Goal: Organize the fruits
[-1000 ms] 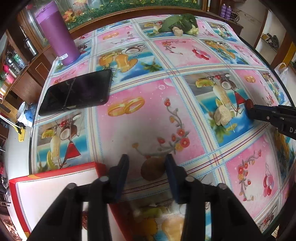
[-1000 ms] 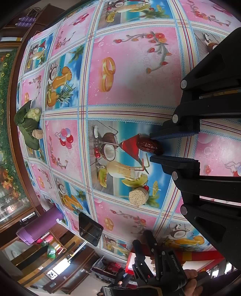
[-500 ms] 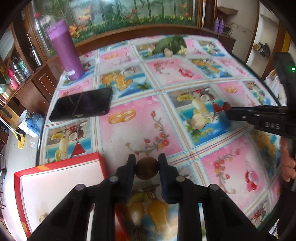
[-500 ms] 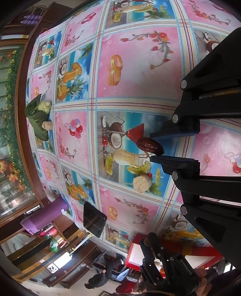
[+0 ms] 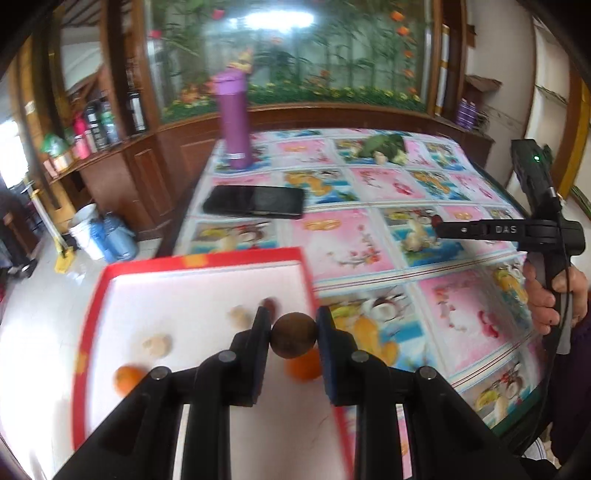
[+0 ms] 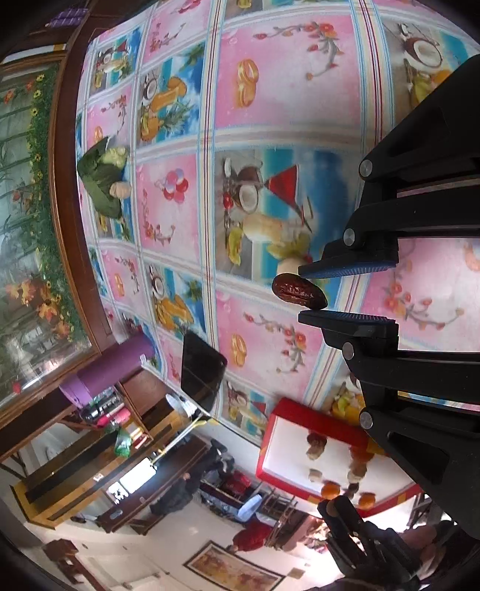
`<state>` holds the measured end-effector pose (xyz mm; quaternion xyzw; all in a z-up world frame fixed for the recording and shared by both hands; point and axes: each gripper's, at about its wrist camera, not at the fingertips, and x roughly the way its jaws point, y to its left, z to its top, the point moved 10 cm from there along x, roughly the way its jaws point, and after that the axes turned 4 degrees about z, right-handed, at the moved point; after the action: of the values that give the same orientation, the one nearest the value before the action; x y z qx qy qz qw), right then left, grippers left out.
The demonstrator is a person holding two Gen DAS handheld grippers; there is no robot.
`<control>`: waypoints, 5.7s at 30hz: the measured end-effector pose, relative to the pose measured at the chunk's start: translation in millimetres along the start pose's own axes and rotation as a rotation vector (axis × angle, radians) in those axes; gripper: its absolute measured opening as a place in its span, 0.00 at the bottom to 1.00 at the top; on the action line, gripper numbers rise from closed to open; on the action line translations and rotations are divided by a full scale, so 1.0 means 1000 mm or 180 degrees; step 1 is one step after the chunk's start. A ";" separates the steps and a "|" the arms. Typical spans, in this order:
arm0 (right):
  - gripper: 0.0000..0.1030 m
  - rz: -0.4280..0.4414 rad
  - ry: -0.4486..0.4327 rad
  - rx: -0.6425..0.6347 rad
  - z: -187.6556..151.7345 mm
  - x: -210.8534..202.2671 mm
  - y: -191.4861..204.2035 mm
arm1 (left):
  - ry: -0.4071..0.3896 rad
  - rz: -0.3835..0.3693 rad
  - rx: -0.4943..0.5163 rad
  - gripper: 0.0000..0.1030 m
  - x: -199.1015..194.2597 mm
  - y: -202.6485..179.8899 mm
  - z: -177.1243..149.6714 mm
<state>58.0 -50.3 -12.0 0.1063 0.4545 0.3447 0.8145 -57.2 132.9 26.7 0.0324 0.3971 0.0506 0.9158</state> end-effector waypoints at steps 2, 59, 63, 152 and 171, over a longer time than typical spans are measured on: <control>0.16 0.0221 0.0041 -0.0118 -0.008 0.008 0.030 | -0.0014 0.0172 -0.0081 0.27 -0.009 0.024 -0.015; 0.29 0.0586 0.0873 -0.1643 -0.155 0.087 0.223 | 0.0468 0.0680 -0.0470 0.34 0.009 0.095 -0.118; 0.29 0.0712 0.0691 -0.1549 -0.141 0.072 0.224 | 0.0355 0.0777 -0.0526 0.56 -0.002 0.099 -0.109; 0.83 0.0052 -0.1055 -0.1362 -0.109 -0.018 0.243 | -0.0612 0.2018 -0.1282 1.00 -0.127 0.144 -0.105; 0.83 0.0056 -0.1055 -0.1315 -0.110 -0.023 0.238 | -0.0624 0.2018 -0.1313 1.00 -0.135 0.140 -0.109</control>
<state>-150.1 95.3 57.2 -0.0033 0.2340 0.4151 0.8792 -237.9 258.5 64.4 -0.0266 0.2594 0.4066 0.8756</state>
